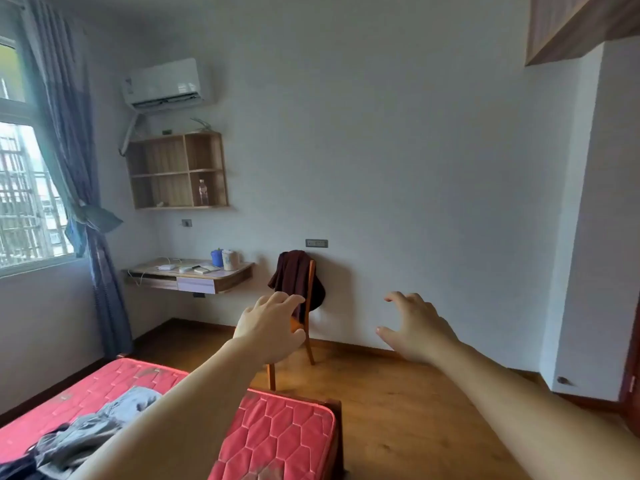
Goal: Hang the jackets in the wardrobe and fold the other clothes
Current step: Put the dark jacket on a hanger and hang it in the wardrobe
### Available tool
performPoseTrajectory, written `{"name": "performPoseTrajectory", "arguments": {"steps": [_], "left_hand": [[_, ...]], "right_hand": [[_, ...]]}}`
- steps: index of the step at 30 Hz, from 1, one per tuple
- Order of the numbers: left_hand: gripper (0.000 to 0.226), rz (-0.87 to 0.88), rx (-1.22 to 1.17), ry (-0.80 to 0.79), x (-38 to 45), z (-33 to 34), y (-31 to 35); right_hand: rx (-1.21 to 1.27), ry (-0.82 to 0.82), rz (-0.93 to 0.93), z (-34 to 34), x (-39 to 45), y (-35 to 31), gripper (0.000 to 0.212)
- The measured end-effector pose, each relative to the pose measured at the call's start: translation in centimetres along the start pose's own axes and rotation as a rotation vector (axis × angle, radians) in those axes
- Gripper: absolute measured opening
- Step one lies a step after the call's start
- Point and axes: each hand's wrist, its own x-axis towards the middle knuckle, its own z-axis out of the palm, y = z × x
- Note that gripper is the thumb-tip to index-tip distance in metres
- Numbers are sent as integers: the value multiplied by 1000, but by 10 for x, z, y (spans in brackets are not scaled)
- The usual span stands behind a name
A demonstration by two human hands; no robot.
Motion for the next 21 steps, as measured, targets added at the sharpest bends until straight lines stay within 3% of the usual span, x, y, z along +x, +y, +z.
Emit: {"name": "performPoseTrajectory", "arguments": {"steps": [8,21], "left_hand": [[61,-35,-10,-30,76,67,-16],[64,-149,-131,-90,288,205,-75]], "right_hand": [[28,-39,20,43,69,37,61],[1,-107,91,130,287,108,59]]}}
